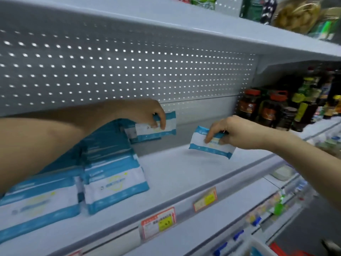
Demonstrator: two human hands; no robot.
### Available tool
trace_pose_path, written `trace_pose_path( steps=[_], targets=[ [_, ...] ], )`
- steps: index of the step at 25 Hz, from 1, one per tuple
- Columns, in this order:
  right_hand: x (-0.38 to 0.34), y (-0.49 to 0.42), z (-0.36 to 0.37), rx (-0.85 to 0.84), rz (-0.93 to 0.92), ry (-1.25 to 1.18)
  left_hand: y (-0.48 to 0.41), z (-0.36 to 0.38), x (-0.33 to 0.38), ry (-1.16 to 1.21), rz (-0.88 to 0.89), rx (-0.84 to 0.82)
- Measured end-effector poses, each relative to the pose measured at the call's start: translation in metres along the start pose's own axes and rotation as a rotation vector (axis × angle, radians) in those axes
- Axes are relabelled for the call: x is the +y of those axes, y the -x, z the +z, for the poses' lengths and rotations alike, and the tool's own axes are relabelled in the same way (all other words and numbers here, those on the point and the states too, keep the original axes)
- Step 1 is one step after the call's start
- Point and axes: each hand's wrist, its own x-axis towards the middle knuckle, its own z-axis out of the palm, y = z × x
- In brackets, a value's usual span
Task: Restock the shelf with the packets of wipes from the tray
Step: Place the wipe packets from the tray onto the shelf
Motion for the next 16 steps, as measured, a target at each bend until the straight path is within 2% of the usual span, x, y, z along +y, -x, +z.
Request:
trace_pose_path(
  steps=[4, 11, 16],
  targets=[
    [-0.019, -0.035, 0.005, -0.008, -0.074, -0.037, 0.003, 0.023, -0.041, 0.049, -0.099, 0.030],
    [-0.031, -0.075, 0.006, 0.006, -0.163, -0.102, -0.001, 0.049, -0.071, 0.031, -0.129, 0.024],
    [-0.050, -0.105, 0.000, -0.066, -0.167, -0.114, 0.002, 0.044, -0.079, 0.001, -0.034, 0.136]
  ],
)
